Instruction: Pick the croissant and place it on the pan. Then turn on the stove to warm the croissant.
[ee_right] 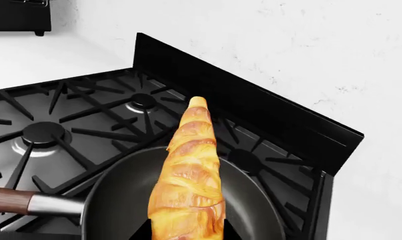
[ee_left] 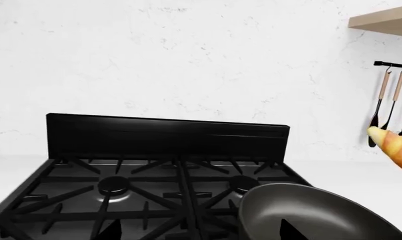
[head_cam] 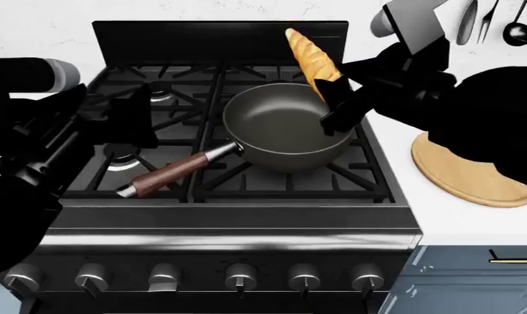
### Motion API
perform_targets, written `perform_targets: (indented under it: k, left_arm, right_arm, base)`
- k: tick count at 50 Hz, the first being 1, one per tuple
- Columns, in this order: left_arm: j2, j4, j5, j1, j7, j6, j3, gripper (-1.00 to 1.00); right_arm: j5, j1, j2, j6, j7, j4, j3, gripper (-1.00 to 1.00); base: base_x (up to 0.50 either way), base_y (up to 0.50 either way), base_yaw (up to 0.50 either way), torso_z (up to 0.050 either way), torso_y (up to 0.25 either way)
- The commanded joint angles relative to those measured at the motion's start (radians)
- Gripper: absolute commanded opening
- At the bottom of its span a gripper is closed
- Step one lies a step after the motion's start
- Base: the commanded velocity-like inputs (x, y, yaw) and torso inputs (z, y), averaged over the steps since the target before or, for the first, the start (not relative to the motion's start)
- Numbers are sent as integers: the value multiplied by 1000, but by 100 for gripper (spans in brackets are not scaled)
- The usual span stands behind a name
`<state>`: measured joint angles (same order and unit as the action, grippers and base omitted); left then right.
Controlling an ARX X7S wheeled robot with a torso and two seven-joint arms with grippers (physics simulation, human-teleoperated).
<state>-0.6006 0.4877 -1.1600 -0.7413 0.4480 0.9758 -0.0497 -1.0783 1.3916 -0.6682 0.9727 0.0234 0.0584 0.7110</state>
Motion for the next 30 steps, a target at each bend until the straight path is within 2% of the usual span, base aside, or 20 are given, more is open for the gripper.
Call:
perform_targets:
  k: [1,19,30]
  left_arm:
    - [1,-2,-1,-1,-2,-4,7,100]
    - [5,-11,-2,8,-30,-27,10,100]
    - [0,-12,-5,23,-38,-39,1,100]
  right_arm:
    - [26,24,12,24,-32,-40,30,-100]
    - [92,225,150,100,-195,-366,121,-100]
    - [102,264,200,122,-252,-499,148,-100]
  base:
    - [0,0,0,0,0]
    - [0,0,0,0,0]
    - [0,0,0,0,0]
